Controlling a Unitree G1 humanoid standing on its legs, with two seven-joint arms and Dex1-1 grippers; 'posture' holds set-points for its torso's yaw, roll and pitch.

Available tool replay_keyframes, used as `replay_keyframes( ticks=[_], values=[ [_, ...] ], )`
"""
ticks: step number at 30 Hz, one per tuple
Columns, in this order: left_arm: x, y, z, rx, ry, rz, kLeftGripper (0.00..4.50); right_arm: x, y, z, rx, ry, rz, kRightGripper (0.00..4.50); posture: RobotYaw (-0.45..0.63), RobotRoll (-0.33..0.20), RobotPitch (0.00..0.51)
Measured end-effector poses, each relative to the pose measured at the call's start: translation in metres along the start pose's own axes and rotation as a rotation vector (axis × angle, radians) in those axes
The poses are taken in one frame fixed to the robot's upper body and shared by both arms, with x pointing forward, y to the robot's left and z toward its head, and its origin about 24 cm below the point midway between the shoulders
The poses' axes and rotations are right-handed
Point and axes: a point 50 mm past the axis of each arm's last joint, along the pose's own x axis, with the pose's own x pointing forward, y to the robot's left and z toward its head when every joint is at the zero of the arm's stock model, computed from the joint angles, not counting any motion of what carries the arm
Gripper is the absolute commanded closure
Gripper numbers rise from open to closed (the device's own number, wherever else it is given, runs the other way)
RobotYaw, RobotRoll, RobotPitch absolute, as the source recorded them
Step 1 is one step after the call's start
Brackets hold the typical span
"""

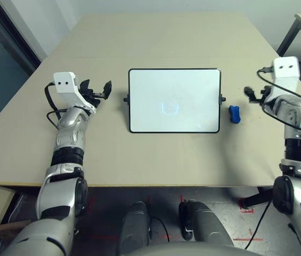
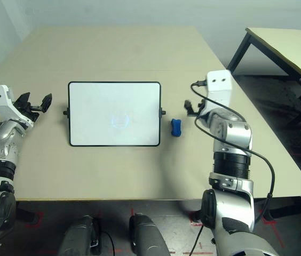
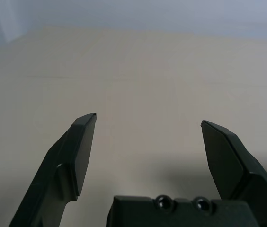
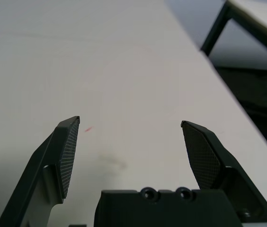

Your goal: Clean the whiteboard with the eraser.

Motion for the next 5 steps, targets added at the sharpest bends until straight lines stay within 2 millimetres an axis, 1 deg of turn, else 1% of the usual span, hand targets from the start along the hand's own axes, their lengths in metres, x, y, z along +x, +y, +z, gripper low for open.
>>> replay_keyframes(
  ticks=[2,3,5],
  values=[
    [-0.001,0.004,-0.002,0.009,-0.005,0.035,0.00,-0.001,-0.010,-0.022,-0.016,-0.018,-0.033,0.02,-0.14,0.000,0.095],
    [-0.002,0.007,-0.004,0.017,-0.004,0.053,0.00,-0.002,-0.014,-0.035,-0.019,-0.007,-0.047,0.02,-0.13,0.000,0.079],
    [-0.004,0.010,-0.007,0.026,0.002,0.073,0.00,-0.006,-0.021,-0.060,-0.021,0.012,-0.074,0.02,-0.12,0.000,0.066]
  ],
)
